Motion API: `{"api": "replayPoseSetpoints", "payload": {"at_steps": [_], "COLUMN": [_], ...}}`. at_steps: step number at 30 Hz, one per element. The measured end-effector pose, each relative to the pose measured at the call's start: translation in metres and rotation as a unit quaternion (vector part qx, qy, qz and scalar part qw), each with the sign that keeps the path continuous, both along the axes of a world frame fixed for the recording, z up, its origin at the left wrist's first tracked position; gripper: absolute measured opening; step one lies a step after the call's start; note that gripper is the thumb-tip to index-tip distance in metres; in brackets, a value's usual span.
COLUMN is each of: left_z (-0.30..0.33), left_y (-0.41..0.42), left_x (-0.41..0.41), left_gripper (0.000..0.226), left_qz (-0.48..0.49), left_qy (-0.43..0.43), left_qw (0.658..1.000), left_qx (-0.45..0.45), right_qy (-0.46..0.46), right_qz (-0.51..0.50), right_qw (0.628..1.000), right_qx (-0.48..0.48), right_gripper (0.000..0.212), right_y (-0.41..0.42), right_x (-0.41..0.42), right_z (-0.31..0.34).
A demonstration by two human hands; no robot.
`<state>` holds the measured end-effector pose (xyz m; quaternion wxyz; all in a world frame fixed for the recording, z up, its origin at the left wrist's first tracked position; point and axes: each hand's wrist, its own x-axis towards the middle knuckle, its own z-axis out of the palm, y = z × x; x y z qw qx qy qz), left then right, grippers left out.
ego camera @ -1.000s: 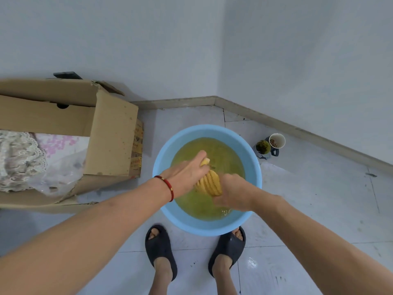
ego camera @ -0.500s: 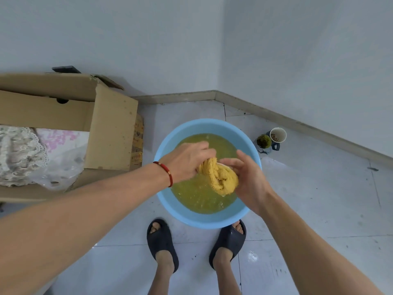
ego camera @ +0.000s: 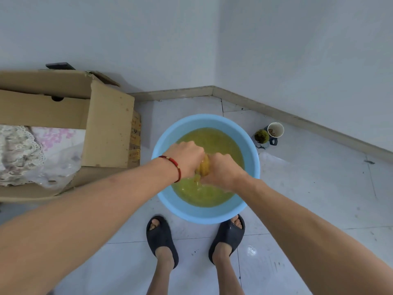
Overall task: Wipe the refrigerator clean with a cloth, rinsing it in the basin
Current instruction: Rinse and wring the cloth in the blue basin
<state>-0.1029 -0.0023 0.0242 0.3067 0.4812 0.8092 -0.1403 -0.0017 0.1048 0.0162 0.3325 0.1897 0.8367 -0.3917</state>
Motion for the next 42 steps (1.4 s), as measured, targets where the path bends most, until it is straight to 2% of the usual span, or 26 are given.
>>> {"api": "replayPoseSetpoints", "payload": {"at_steps": [3, 4, 6, 7, 8, 9, 10, 12, 13, 14, 16, 19, 21, 22, 23, 25, 27, 29, 31, 33, 36, 38, 39, 40, 41, 42], "left_z": [-0.012, -0.01, -0.005, -0.003, -0.001, -0.001, -0.003, -0.004, -0.004, -0.004, -0.001, 0.004, 0.007, 0.006, 0.007, 0.006, 0.005, 0.005, 0.001, 0.0, 0.003, 0.007, 0.008, 0.009, 0.011, 0.013], "left_y": [0.003, 0.003, 0.003, 0.004, 0.003, 0.004, 0.003, 0.002, -0.002, -0.006, -0.015, -0.02, -0.021, -0.022, -0.023, -0.025, -0.022, -0.016, -0.008, 0.0, 0.008, 0.008, 0.005, 0.0, -0.005, -0.011], "left_x": [0.003, 0.001, -0.004, -0.006, -0.008, -0.009, -0.008, -0.003, 0.0, 0.003, 0.006, 0.008, 0.006, 0.004, -0.001, -0.011, -0.011, -0.004, 0.003, 0.006, 0.009, 0.009, 0.008, 0.006, 0.003, 0.001], "left_gripper": [0.03, 0.03, 0.027, 0.025, 0.023, 0.023, 0.023, 0.017, 0.011, 0.01, 0.015, 0.013, 0.018, 0.019, 0.018, 0.02, 0.031, 0.03, 0.023, 0.026, 0.023, 0.016, 0.015, 0.016, 0.015, 0.015], "left_qz": [0.162, 0.209, 0.312, 0.343, 0.354, 0.343, 0.313, 0.204, 0.154, 0.116, 0.058, 0.002, -0.034, -0.056, -0.074, -0.069, -0.024, 0.028, 0.083, 0.124, 0.154, 0.125, 0.091, 0.052, 0.019, -0.009], "left_qy": [-0.167, -0.232, -0.355, -0.394, -0.409, -0.402, -0.37, -0.25, -0.186, -0.141, -0.103, -0.101, -0.094, -0.082, -0.071, -0.061, -0.086, -0.099, -0.128, -0.164, -0.15, -0.12, -0.104, -0.084, -0.07, -0.066], "left_qw": [0.971, 0.946, 0.869, 0.837, 0.823, 0.832, 0.86, 0.943, 0.97, 0.982, 0.97, 0.92, 0.91, 0.911, 0.917, 0.938, 0.964, 0.986, 0.987, 0.978, 0.977, 0.984, 0.987, 0.988, 0.982, 0.968], "left_qx": [-0.063, -0.09, -0.144, -0.163, -0.172, -0.171, -0.156, -0.083, -0.021, 0.053, 0.213, 0.378, 0.402, 0.4, 0.386, 0.335, 0.249, 0.132, 0.042, -0.017, -0.005, 0.052, 0.085, 0.123, 0.177, 0.244], "right_qy": [0.062, 0.092, 0.147, 0.164, 0.169, 0.156, 0.12, 0.03, -0.001, -0.029, -0.077, -0.133, -0.156, -0.155, -0.151, -0.136, -0.093, -0.04, 0.019, 0.077, 0.119, 0.077, 0.028, -0.02, -0.059, -0.089], "right_qz": [0.09, 0.123, 0.173, 0.187, 0.197, 0.189, 0.168, 0.031, -0.083, -0.205, -0.345, -0.341, -0.27, -0.228, -0.199, -0.177, -0.139, -0.051, 0.026, 0.091, 0.155, 0.121, 0.069, -0.001, -0.077, -0.14], "right_qw": [0.99, 0.981, 0.958, 0.95, 0.948, 0.958, 0.973, 0.996, 0.977, 0.933, 0.838, 0.742, 0.677, 0.673, 0.693, 0.783, 0.891, 0.975, 0.999, 0.991, 0.968, 0.985, 0.997, 0.99, 0.953, 0.897], "right_qx": [0.089, 0.12, 0.176, 0.189, 0.182, 0.15, 0.1, -0.082, -0.195, -0.294, -0.416, -0.562, -0.667, -0.686, -0.676, -0.581, -0.421, -0.214, -0.038, 0.063, 0.158, 0.098, 0.001, -0.137, -0.288, -0.41], "right_gripper": [0.016, 0.018, 0.02, 0.019, 0.022, 0.028, 0.036, 0.04, 0.032, 0.025, 0.035, 0.07, 0.084, 0.084, 0.079, 0.052, 0.022, 0.016, 0.017, 0.021, 0.027, 0.04, 0.049, 0.056, 0.06, 0.065], "right_y": [0.0, 0.001, 0.001, 0.0, -0.001, 0.0, 0.004, 0.017, 0.026, 0.033, 0.037, 0.021, 0.01, 0.009, 0.009, 0.01, 0.01, 0.007, 0.003, -0.001, 0.0, 0.01, 0.018, 0.028, 0.039, 0.048], "right_x": [0.002, 0.003, 0.003, 0.003, 0.004, 0.005, 0.006, 0.01, 0.014, 0.018, 0.026, 0.036, 0.04, 0.04, 0.039, 0.031, 0.022, 0.014, 0.012, 0.012, 0.012, 0.014, 0.016, 0.019, 0.024, 0.03], "right_z": [0.0, -0.001, -0.003, -0.002, -0.002, 0.001, 0.002, 0.008, 0.012, 0.014, 0.015, 0.009, 0.004, 0.005, 0.006, 0.011, 0.015, 0.016, 0.02, 0.022, 0.021, 0.02, 0.02, 0.021, 0.023, 0.025]}}
